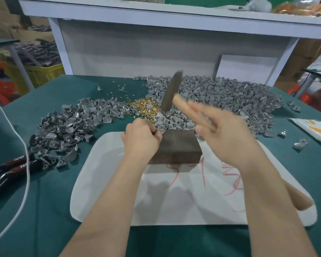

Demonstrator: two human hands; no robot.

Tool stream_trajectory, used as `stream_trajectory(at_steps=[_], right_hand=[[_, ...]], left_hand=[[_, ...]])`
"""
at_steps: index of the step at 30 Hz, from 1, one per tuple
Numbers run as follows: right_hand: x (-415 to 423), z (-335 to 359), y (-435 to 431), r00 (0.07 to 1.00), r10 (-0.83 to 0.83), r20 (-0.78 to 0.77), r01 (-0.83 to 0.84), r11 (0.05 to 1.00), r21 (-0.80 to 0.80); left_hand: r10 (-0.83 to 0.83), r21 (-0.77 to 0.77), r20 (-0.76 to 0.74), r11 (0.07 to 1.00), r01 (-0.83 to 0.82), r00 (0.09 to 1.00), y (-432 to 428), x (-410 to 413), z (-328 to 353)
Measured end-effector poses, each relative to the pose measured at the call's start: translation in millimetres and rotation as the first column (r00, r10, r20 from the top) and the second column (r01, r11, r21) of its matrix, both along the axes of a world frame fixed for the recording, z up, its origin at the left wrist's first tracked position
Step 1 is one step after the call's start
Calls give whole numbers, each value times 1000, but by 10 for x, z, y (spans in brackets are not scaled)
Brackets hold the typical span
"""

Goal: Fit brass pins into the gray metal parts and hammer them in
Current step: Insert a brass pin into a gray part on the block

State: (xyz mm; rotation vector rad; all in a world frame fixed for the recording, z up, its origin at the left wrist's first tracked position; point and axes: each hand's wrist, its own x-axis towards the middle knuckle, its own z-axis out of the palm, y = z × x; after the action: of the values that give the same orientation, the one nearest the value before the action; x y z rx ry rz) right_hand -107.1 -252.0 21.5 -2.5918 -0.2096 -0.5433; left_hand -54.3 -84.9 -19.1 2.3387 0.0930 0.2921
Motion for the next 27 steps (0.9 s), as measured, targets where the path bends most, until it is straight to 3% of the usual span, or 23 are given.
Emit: stream_trajectory(at_steps=[3, 6, 9, 10, 13, 15, 17, 21, 24, 27], right_hand=[[-5, -12, 6, 984, 29, -178, -44, 996, -79], [-32, -8, 47, 998, 3, -66, -9, 996, -90], [-32, 31, 31, 994, -46, 98, 43, 998, 37], [-20, 46, 15, 996, -36, 77, 33, 999, 32], [-16, 33, 12, 982, 72, -175, -94, 988, -122], [-17, 22, 15, 978, 74, -197, -104, 984, -144], [0, -17, -6, 987, 57, -152, -74, 992, -107], [186, -164, -96, 994, -84, -69, 94, 981, 170], [350, -327, -174, 963, -198, -181, 242, 932, 269], [399, -503, -233, 925, -229, -304, 304, 925, 228]], left_hand=[[-17, 0, -12, 1000, 17, 1000, 6, -4, 13], [-18, 4, -6, 1000, 18, 1000, 14, -13, 9], [-4, -13, 6, 1000, 4, 1000, 10, -16, 8], [-1, -20, 6, 1000, 1, 1000, 10, -11, 6], [-19, 14, -2, 1000, 19, 1000, 11, -4, 4], [-24, 14, 5, 1000, 23, 1000, 13, -2, 8], [-29, 13, 7, 999, 29, 1000, 19, 2, 3], [-19, 32, 8, 999, 18, 1000, 18, 0, 0], [-4, 42, 1, 999, 4, 1000, 6, -6, -7], [-7, 67, -14, 998, 8, 1000, -4, 0, 1]])
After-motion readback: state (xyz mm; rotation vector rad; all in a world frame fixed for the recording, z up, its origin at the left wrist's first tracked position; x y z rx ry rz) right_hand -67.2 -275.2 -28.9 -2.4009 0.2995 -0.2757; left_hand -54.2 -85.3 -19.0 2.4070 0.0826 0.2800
